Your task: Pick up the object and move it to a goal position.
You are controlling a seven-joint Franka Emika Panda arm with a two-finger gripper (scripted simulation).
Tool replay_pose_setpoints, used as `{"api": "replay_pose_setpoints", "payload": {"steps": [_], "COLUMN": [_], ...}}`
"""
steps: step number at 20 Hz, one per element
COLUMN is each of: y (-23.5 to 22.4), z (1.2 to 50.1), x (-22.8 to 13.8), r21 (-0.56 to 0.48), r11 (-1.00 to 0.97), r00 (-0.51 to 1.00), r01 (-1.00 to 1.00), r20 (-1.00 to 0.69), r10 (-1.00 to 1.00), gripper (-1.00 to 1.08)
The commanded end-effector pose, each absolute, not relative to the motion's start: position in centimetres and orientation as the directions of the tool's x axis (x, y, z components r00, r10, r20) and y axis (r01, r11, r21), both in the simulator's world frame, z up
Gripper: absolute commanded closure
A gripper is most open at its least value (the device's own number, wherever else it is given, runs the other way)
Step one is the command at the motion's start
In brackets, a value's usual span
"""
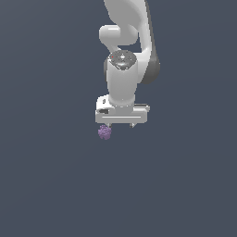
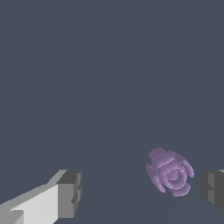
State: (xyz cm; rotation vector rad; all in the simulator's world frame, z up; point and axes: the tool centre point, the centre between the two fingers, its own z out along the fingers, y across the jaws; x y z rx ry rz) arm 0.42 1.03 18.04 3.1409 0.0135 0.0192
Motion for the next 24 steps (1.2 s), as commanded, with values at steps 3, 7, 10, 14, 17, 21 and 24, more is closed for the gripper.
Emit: {"api": "replay_pose_setpoints", "payload": {"steps": [3,7,10,14,17,21,24], "y": [0.8,-1.0,-1.5,-1.5,-2.1,-3.2,-4.3], "z": [18.3,20.1,20.8,20.3,19.4,17.2,14.9], "x": [0.5,1.4,1.7,1.5,1.1,0.0,-1.3], "r21": [0.002,0.014,0.017,0.015,0.013,0.007,0.003], "r11": [-1.000,-0.999,-0.999,-0.999,-0.998,-0.995,-0.990], "r00": [1.000,0.998,0.997,0.998,0.997,0.994,0.989], "r01": [0.003,-0.032,-0.041,-0.044,-0.062,-0.101,-0.143], "r20": [0.017,0.048,0.059,0.054,0.051,0.040,0.030], "r10": [0.003,-0.032,-0.040,-0.043,-0.061,-0.101,-0.143], "gripper": [-0.92,-0.92,-0.92,-0.92,-0.92,-0.92,-0.92]}}
